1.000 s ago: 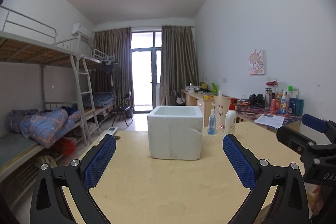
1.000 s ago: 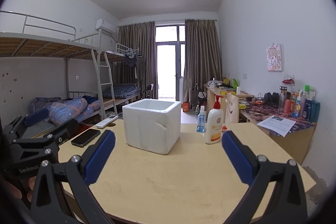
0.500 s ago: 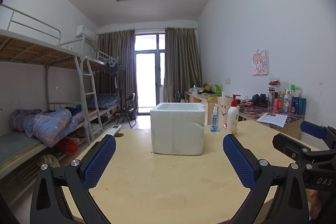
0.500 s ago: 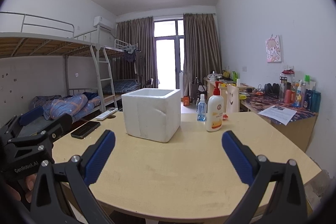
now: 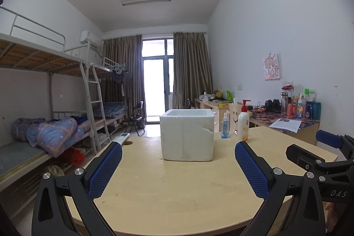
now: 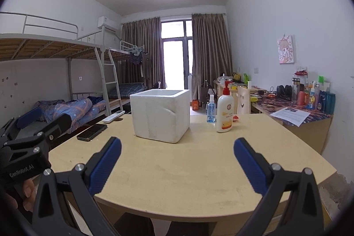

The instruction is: Organize soft objects

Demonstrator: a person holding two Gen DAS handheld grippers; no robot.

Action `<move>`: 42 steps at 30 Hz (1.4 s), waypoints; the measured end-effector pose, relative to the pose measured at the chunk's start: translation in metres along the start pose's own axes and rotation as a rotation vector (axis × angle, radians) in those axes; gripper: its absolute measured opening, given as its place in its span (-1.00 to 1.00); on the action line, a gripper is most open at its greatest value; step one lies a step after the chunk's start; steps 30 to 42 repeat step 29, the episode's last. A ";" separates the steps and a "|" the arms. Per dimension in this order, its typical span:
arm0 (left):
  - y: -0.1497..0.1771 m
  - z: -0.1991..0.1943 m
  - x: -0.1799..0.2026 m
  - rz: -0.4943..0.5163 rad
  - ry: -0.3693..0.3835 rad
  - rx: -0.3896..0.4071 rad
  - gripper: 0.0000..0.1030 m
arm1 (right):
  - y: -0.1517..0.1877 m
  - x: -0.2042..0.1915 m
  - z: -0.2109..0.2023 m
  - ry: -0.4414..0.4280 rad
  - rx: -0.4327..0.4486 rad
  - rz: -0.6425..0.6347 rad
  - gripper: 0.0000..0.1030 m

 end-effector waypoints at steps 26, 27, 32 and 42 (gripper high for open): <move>0.005 0.005 0.004 0.004 0.010 -0.029 0.98 | 0.004 0.001 0.003 -0.001 -0.009 -0.006 0.99; 0.005 0.004 0.003 0.000 0.009 -0.028 0.98 | 0.004 0.001 0.004 -0.002 -0.010 -0.007 0.99; 0.006 0.005 0.003 0.001 0.014 -0.034 0.98 | 0.004 0.000 0.003 -0.004 -0.012 -0.007 0.99; 0.006 0.005 0.003 0.001 0.014 -0.034 0.98 | 0.004 0.000 0.003 -0.004 -0.012 -0.007 0.99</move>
Point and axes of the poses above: each gripper's, at about its wrist camera, not at the fingertips, and z roughly the way its jaws point, x to its right, y to its underside, the point moved 6 cm from there along z, roughly the way its jaws point, and after that the axes turned 9 degrees about y, right-handed, at the moved point
